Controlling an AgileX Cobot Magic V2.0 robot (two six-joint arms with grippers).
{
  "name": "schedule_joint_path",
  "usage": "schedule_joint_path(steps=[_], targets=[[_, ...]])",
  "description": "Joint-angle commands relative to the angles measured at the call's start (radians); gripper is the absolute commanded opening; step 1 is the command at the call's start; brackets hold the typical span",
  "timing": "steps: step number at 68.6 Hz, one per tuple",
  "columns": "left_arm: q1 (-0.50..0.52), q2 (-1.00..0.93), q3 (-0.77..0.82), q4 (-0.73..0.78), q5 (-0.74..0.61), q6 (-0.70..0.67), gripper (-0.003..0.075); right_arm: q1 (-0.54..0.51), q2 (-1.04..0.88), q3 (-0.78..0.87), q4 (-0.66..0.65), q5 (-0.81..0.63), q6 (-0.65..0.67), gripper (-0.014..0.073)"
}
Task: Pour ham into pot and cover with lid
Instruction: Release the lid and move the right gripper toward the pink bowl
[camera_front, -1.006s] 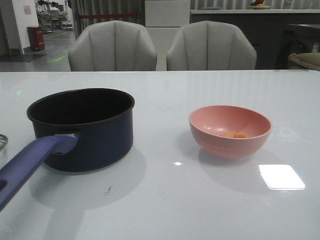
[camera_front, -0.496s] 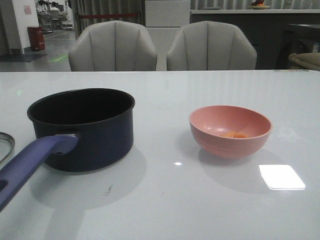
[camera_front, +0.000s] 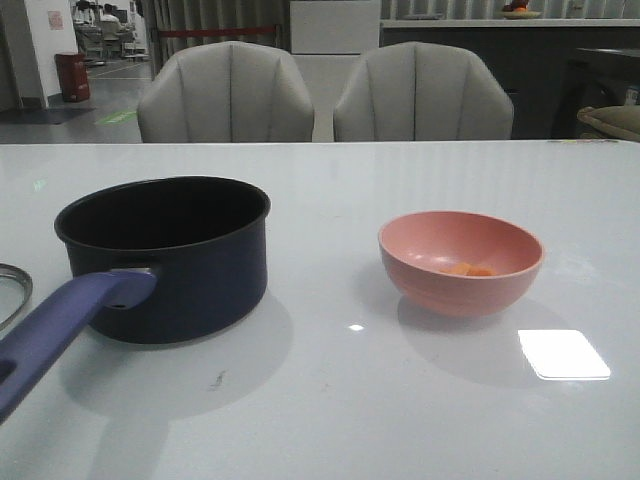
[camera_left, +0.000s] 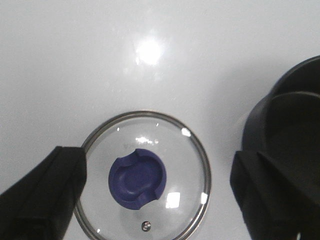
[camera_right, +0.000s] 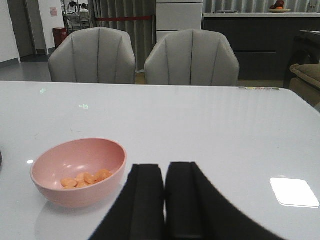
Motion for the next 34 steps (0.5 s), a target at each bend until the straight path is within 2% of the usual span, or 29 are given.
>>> schedule_joint_path(steps=[1, 24, 34], targets=[[-0.037, -0.139, 0.016, -0.012, -0.083, 0.000, 0.0617, -0.001, -0.020, -0.006, -0.010, -0.084, -0.003, 0.0178], [-0.096, -0.524, 0.261, -0.061, -0.299, 0.000, 0.0617, -0.001, -0.020, -0.006, -0.010, -0.084, -0.003, 0.0178], [-0.146, -0.696, 0.366, -0.072, -0.339, 0.000, 0.0617, -0.001, -0.020, -0.006, -0.010, -0.084, -0.003, 0.0178]])
